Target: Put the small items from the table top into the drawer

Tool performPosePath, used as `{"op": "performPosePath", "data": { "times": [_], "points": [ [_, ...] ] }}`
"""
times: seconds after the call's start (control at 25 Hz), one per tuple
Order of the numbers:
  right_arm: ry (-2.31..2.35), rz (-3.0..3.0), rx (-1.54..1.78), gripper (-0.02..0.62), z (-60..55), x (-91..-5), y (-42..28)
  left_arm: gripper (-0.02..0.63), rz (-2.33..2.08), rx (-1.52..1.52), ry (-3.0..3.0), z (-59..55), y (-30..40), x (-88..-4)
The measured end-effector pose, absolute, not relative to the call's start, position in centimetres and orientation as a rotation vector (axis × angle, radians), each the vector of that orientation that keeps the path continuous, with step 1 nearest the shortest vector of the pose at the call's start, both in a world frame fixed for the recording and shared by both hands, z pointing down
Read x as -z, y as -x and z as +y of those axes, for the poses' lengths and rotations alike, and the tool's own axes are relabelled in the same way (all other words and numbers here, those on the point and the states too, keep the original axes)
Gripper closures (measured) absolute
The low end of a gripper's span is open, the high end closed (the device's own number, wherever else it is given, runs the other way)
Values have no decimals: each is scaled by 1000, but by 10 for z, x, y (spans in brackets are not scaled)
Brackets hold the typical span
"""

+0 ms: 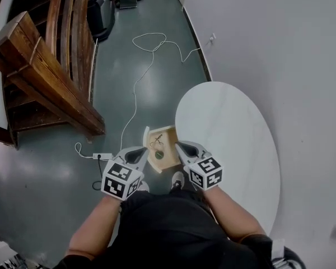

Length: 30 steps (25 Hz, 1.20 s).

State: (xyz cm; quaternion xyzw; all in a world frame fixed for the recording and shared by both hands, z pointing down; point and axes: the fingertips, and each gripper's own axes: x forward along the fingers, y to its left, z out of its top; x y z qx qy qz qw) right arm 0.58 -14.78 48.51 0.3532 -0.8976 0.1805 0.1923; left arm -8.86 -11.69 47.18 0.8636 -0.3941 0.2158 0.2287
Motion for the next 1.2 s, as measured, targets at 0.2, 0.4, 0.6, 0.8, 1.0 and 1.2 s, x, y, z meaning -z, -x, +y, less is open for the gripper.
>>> {"op": "performPosePath", "data": {
  "times": [0.2,0.4,0.6,0.8,1.0,1.2],
  "points": [
    [-1015,-2598,-491,588,-140,-443,-18,592,-1089,-544,-2446,-120,73,-446],
    [-1061,-2618,-448,588,-134,-423,-38,592,-1100,-513,-2491,-121,64,-427],
    [-1127,-2616,-495,588,-135,-424,-61,592,-1110,-504,-2514,-122,57,-416],
    [-1160,-2616,-525,588,-139,-428,-75,592,-1115,-517,-2514,-120,52,-416],
    [-1148,-2623,-529,588,-137,-431,-77,592,-1120,-532,-2509,-118,48,-418],
    [-1130,-2628,-518,588,-136,-431,-75,592,-1127,-534,-2505,-118,47,-417]
  ]
}}
